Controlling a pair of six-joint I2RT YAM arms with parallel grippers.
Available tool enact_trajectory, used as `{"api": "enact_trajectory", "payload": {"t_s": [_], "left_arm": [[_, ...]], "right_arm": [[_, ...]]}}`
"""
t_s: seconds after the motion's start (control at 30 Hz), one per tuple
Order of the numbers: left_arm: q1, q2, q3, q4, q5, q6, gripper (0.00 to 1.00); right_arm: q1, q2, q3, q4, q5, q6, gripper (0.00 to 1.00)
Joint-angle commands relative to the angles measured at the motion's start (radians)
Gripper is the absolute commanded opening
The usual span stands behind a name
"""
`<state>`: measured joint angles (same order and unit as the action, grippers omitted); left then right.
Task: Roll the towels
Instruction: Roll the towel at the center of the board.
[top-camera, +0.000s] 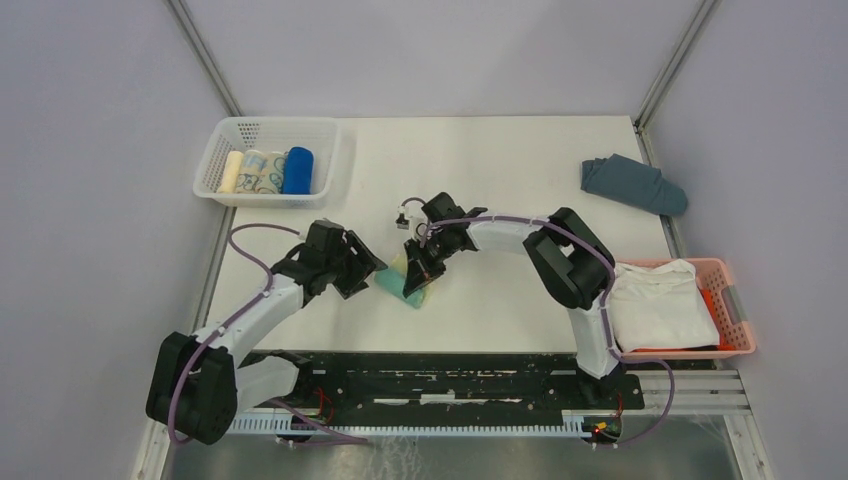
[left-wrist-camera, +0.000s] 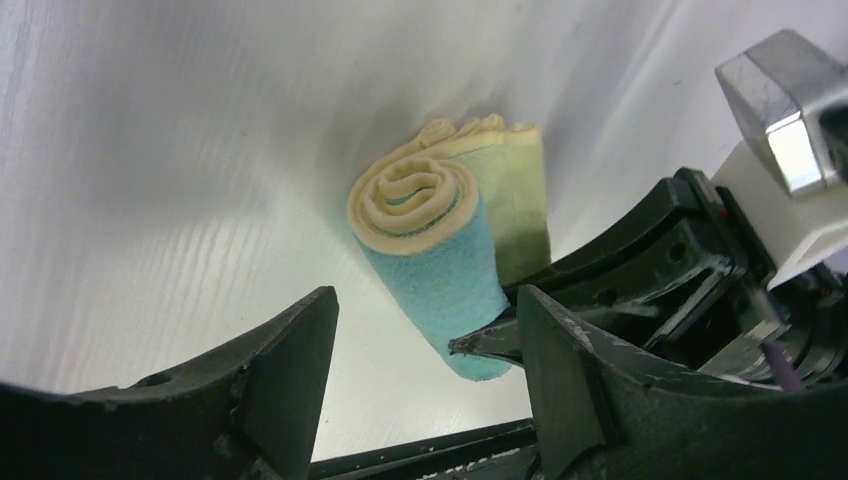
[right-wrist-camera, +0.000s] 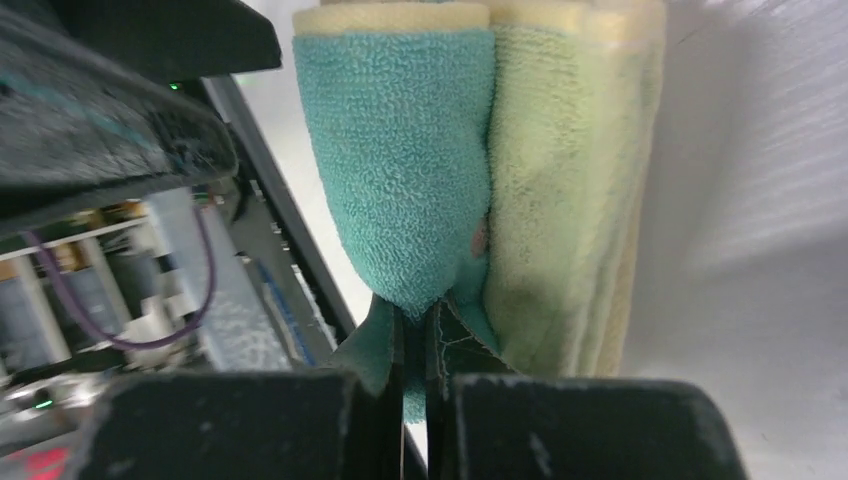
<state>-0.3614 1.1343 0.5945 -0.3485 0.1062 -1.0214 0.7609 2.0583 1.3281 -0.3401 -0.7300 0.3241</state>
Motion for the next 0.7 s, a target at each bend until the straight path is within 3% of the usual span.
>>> {"api": "enact_trajectory", "payload": {"t_s": [0.0,0.13,0.37,0.53,0.67], "left_arm": [[0.002,-0.016,-0.038,-0.002,0.035,0.018,0.74],[0.001,0.038,-0.053,0.06,0.082,0.006,0.74],[-0.006,0.178,-0.046,0.162,0.109,0.003,0.71],[-0.007,0.254,-0.037,0.158,0.08,0.014,0.68],[-0.007,0.304,-0.028,0.119,0.053,0.033,0.67]], "right_arm": [[-0.028,0.09,0.033,0.037,-0.203,0.141,0.01],[-0.067,0.146,0.039,0.036,-0.206,0.195,0.01],[-0.071,0.157,0.048,-0.044,-0.135,0.146,0.06],[-0.069,0.079,0.019,-0.026,-0.082,0.103,0.22],[-0.058,-0.06,-0.026,-0.024,0.045,0.036,0.33]]}}
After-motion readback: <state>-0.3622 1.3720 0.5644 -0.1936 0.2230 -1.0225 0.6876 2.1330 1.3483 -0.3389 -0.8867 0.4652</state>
